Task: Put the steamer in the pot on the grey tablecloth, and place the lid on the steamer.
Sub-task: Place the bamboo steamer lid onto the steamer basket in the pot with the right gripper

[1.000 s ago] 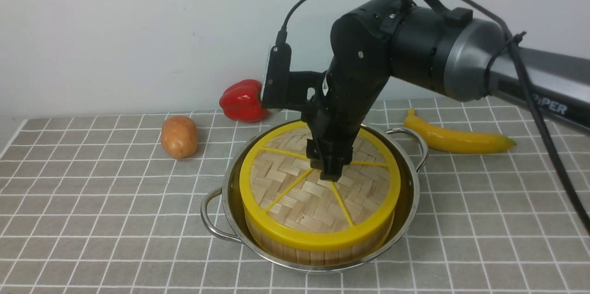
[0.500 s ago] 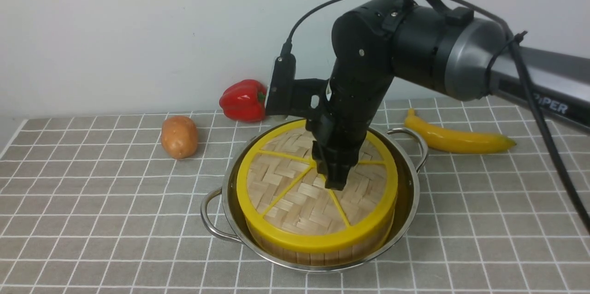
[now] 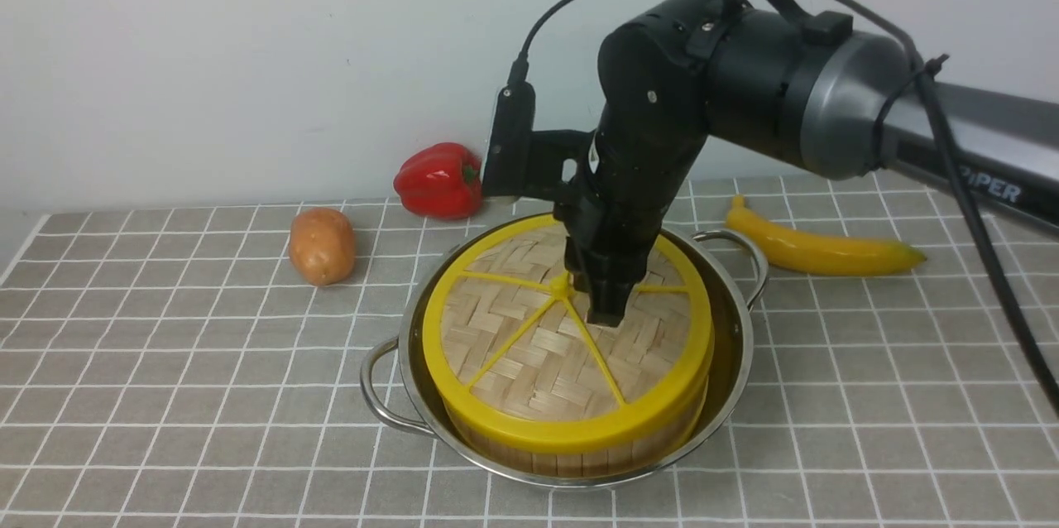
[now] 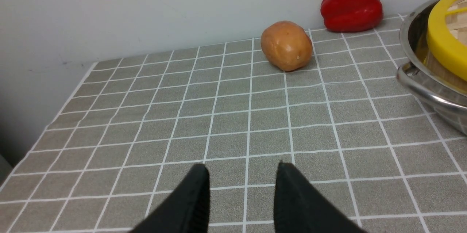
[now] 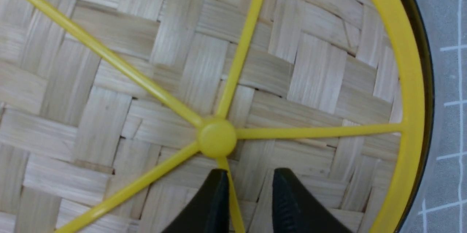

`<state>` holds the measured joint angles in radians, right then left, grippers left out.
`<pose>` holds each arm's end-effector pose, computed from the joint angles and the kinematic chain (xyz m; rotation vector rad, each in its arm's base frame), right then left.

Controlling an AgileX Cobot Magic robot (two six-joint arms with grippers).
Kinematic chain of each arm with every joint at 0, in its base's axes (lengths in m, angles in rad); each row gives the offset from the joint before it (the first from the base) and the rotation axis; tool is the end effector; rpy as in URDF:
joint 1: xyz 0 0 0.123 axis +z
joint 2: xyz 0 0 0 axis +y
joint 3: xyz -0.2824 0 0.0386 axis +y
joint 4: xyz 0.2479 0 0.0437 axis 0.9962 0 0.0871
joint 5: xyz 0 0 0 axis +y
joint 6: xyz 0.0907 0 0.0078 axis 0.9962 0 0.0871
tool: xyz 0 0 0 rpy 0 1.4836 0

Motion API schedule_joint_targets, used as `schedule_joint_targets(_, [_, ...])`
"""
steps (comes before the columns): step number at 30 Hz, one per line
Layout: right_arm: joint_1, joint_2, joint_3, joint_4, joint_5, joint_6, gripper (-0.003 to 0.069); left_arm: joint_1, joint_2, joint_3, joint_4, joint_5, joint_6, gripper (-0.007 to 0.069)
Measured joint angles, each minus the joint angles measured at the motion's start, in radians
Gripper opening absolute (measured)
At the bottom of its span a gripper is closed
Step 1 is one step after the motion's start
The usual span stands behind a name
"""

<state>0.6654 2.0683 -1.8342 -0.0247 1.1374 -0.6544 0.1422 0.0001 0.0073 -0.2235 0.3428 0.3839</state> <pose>0.3518 0.2735 0.2504 -1.7581 2.2492 -0.0319 0.0541 0.0009 0.1805 0.0808 1.8261 0.1543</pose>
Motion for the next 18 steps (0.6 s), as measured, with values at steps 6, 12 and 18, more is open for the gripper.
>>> schedule_joint_targets(6, [0.0, -0.002, 0.0, 0.051, -0.001, -0.005, 0.0209, 0.0, 0.0, 0.0, 0.0, 0.0, 0.0, 0.0243])
schedule_joint_targets(12, [0.0, -0.002, 0.0, 0.079, -0.003, -0.007, 0.0237, 0.0, 0.0, 0.0, 0.0, 0.0, 0.0, 0.0243])
schedule_joint_targets(18, [0.0, -0.002, 0.0, 0.097, -0.018, -0.007, 0.0243, 0.0, 0.0, 0.0, 0.0, 0.0, 0.0, 0.0243])
